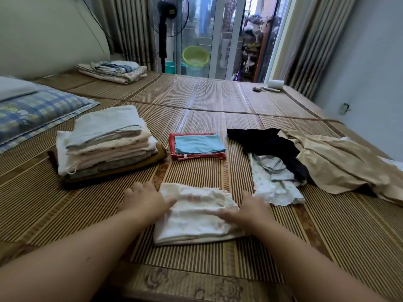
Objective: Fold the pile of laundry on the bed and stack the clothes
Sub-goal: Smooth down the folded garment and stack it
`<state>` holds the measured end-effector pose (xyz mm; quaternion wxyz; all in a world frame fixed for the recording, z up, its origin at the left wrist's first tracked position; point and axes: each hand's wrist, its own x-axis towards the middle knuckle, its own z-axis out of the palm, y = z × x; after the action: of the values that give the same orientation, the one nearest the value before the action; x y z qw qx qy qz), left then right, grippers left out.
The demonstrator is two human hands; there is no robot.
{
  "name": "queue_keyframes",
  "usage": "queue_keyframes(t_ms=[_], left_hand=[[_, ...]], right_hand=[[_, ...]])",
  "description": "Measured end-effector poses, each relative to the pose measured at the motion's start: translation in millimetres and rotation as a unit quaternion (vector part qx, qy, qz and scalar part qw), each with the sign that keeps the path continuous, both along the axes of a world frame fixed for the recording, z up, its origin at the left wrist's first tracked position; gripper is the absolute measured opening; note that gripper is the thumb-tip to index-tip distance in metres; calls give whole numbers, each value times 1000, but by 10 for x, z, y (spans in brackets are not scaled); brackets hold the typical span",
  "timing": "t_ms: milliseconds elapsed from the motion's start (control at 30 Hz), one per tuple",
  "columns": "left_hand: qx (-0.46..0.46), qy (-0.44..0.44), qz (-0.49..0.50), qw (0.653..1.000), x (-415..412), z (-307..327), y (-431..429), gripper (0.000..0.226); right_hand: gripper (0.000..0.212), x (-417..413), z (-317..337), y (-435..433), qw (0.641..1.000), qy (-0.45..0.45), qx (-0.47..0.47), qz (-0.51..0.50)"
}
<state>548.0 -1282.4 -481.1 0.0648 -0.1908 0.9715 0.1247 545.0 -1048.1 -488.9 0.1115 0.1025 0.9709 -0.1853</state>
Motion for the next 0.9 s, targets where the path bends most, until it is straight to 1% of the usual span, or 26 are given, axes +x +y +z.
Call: queue_keyframes(t_ms=[33,67,100,133,167,233,267,300,333,400,500,567,633,700,733,800,900], left_hand=[[33,-25,27,999,2,-32,-46,97],[67,-53,37,996,2,-46,-89,99],[99,-80,28,991,0,-53,-116,95],[124,-99,7,987,6,-53,-119,83],[136,-108,-15,985,19,-44,-101,65],[145,-93,-38,984,38,-60,-40,33],[153,-76,-41,985,34,-69,-14,24],[165,-56,-41,984,25,-76,7,20],[184,-34,-40,982,8,-81,8,20],[234,-8,-31,972,-10,-64,-4,36],[279,9,-53,959,3,-65,-47,70],[292,26,-98,951,6,-75,-60,84],[309,29,-133,941,-17,-80,-85,85],[322,15,-153,934,-42,-57,-117,77],[318,11,-161,934,-54,-52,-130,69],[305,28,-170,937,-99,-74,-148,60],[309,76,-174,932,-252,3,-117,62]], right_hand=[[99,-24,-35,-18,1000,-18,-15,-4],[89,-41,-41,-52,999,-29,-31,-3],[75,-66,-42,-84,999,-30,-45,-1],[64,-88,-38,-116,998,-26,-59,1],[59,-106,-22,-158,997,-19,-74,3],[55,-143,4,-226,993,-13,-115,-8],[53,-161,19,-243,991,-11,-135,-13],[51,-177,24,-247,988,-12,-154,-19],[51,-197,27,-239,984,-16,-177,-27],[59,-213,52,-203,969,-32,-241,-51],[81,-224,52,-122,927,-69,-359,-84],[85,-233,44,-74,894,-85,-430,-95],[83,-253,31,-33,856,-101,-496,-109],[79,-271,16,-6,828,-107,-539,-112],[77,-274,12,3,825,-100,-546,-109],[73,-276,16,15,830,-74,-544,-95],[68,-403,120,36,839,-19,-541,-61]])
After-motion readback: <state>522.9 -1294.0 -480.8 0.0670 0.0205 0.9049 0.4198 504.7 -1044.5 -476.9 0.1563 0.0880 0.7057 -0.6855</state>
